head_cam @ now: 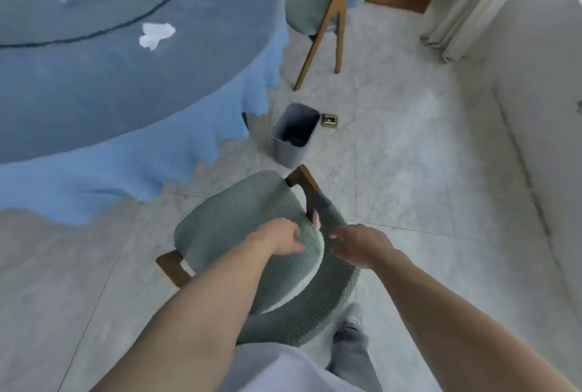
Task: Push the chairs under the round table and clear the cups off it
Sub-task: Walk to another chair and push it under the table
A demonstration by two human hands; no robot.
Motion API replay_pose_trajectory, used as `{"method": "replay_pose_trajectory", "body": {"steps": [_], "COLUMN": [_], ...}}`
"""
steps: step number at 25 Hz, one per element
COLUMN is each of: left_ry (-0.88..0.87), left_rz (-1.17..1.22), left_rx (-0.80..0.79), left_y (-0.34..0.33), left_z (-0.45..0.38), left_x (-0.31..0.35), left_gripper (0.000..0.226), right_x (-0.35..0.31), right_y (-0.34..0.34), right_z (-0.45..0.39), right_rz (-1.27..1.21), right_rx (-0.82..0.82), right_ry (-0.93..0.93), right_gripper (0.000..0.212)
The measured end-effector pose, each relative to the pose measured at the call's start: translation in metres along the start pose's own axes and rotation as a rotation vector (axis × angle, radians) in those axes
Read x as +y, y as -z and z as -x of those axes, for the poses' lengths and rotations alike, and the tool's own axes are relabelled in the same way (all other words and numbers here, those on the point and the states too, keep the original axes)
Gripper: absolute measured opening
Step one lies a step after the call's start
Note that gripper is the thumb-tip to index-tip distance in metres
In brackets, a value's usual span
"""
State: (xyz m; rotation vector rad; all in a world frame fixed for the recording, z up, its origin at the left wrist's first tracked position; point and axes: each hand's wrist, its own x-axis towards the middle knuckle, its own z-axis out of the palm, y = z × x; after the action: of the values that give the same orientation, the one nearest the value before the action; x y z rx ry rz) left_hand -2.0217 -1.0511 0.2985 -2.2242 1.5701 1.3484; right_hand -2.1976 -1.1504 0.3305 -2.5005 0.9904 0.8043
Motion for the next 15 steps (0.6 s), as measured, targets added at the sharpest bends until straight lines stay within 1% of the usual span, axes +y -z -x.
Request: {"method": "replay_pose_trajectory", "body": {"steps": [3, 6, 9, 10, 11, 12, 13, 15], "left_ry": [0.150, 0.312, 0.414, 0.448, 0.478, 0.501, 0.524, 0.552], "left_rz": [0.179, 0.359, 0.394, 0.412, 0.436, 0.458, 0.473, 0.440], "left_rx": [0.052, 0.105, 0.116, 0.106, 0.097, 0.116, 0.169, 0.274], "left_y": [-0.028, -0.072, -0.116, -0.132, -0.147, -0.160, -0.172, -0.189], "left_z": [0.021, 0.041, 0.056, 0.058, 0.061, 0.064, 0.067, 0.072], "left_x": [-0.013, -0.001, 0.022, 0.031, 0.039, 0.046, 0.052, 0.062], "left_gripper": [0.053, 0.060, 0.064, 0.062, 0.056, 0.048, 0.045, 0.052], "right_x": [-0.006, 0.003, 0.018, 0.023, 0.029, 0.033, 0.037, 0.041], "right_y": [0.001, -0.006, -0.018, -0.023, -0.029, -0.036, -0.042, -0.055], "right_z": [-0.026, -0.032, -0.025, -0.021, -0.018, -0.015, -0.013, -0.008], "right_rz": [0.154, 0.267, 0.346, 0.366, 0.380, 0.390, 0.403, 0.460], "right_rx": [-0.045, -0.109, -0.177, -0.221, -0.260, -0.276, -0.276, -0.245], "right_ry": [0.198, 0.402, 0.534, 0.558, 0.579, 0.610, 0.644, 0.695], "right_gripper": [0.045, 0.047, 0.050, 0.052, 0.053, 0.054, 0.057, 0.065]}}
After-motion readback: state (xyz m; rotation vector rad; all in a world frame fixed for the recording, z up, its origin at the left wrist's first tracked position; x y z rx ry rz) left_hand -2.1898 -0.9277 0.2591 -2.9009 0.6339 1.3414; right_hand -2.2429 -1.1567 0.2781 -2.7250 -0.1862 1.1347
